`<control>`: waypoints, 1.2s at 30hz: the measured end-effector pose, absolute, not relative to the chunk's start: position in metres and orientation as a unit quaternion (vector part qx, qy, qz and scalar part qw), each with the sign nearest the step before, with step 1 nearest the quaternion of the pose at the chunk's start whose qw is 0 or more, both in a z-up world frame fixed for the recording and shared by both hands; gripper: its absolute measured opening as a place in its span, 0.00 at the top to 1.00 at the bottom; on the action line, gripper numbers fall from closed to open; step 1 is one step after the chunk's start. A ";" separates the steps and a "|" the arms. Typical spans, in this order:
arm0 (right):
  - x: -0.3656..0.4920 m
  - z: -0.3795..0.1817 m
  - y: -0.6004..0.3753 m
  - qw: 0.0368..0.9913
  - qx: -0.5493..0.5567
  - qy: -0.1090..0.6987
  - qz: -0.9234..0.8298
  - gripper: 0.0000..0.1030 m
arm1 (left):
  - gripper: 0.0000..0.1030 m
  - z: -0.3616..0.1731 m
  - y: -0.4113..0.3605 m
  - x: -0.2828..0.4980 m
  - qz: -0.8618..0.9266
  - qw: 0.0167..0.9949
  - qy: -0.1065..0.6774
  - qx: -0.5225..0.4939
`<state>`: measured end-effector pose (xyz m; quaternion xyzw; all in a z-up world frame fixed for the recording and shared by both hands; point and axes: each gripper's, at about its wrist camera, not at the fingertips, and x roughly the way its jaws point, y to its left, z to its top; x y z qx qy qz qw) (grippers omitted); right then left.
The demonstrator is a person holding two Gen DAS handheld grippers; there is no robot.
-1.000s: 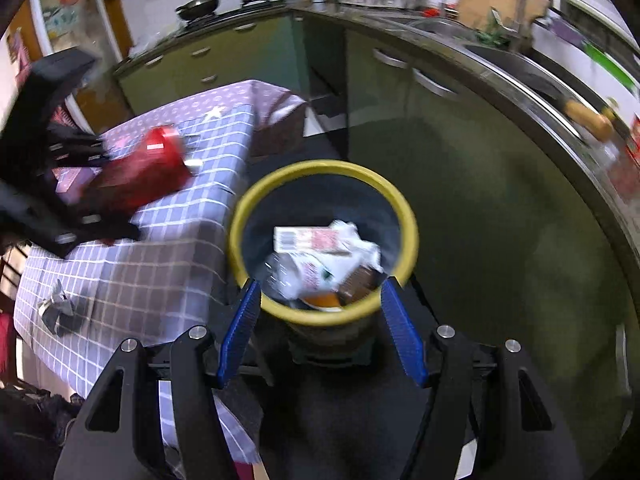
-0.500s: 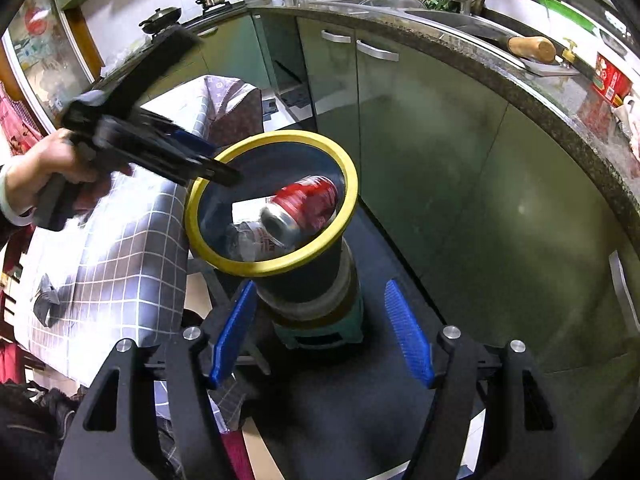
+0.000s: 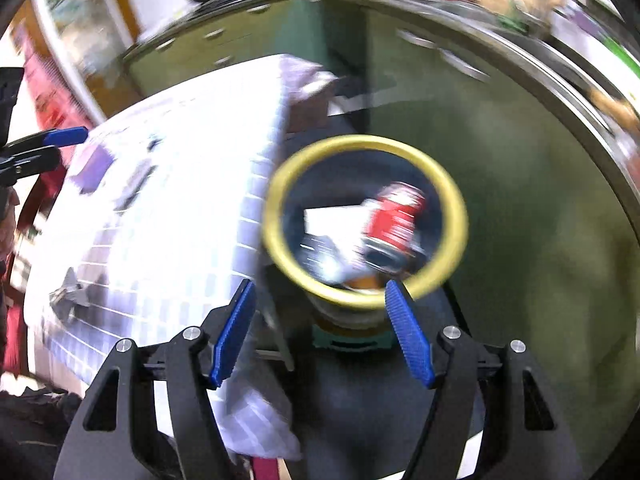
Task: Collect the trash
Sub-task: 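Grasp the white pill bottle with the right gripper and lift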
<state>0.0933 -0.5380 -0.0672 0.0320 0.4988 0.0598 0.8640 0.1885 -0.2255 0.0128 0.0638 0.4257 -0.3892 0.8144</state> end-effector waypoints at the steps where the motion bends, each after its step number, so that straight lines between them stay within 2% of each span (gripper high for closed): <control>1: 0.103 -0.066 -0.518 0.863 0.021 0.499 0.078 0.35 | 0.16 0.012 -0.208 0.188 -0.378 0.824 0.419 0.058; 7: 0.161 -0.064 -0.415 0.850 0.007 0.497 0.175 0.35 | 0.14 -0.007 -0.087 0.157 -0.283 0.877 0.388 0.014; 13: 0.223 -0.070 -0.350 0.820 0.060 0.535 0.196 0.38 | 0.14 -0.021 -0.018 0.142 -0.213 0.902 0.377 -0.006; 20: 0.276 -0.098 -0.314 0.755 0.086 0.628 0.168 0.41 | 0.13 -0.034 0.013 0.124 -0.197 0.908 0.369 -0.020; 36: 0.319 -0.139 -0.266 0.706 0.093 0.691 0.126 0.46 | 0.12 -0.050 0.035 0.101 -0.218 0.906 0.360 -0.041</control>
